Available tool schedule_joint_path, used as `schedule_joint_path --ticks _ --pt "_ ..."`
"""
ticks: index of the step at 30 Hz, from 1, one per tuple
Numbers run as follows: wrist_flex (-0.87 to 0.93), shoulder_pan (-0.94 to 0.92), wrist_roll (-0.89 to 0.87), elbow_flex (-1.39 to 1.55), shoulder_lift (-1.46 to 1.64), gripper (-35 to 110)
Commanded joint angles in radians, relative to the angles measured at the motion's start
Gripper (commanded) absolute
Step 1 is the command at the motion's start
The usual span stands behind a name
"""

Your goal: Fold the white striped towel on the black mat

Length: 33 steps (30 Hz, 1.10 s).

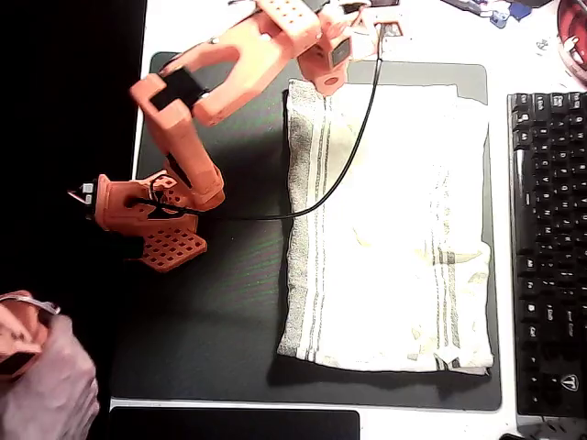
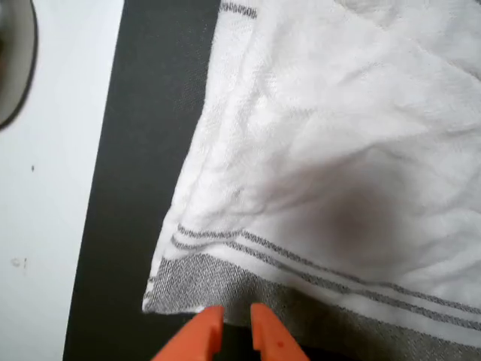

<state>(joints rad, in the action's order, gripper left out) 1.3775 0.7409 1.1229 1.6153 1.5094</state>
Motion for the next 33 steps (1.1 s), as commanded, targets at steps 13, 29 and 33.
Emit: schedule_joint_path --ticks 13,29,33 --pt "-0.035 0.026 -0.112 -0.23 -0.278 18" --pt "-0.018 -0.02 -0.081 -0.325 -0.451 12" --pt "-0.037 -0.021 -0.069 -0.308 -0.453 10"
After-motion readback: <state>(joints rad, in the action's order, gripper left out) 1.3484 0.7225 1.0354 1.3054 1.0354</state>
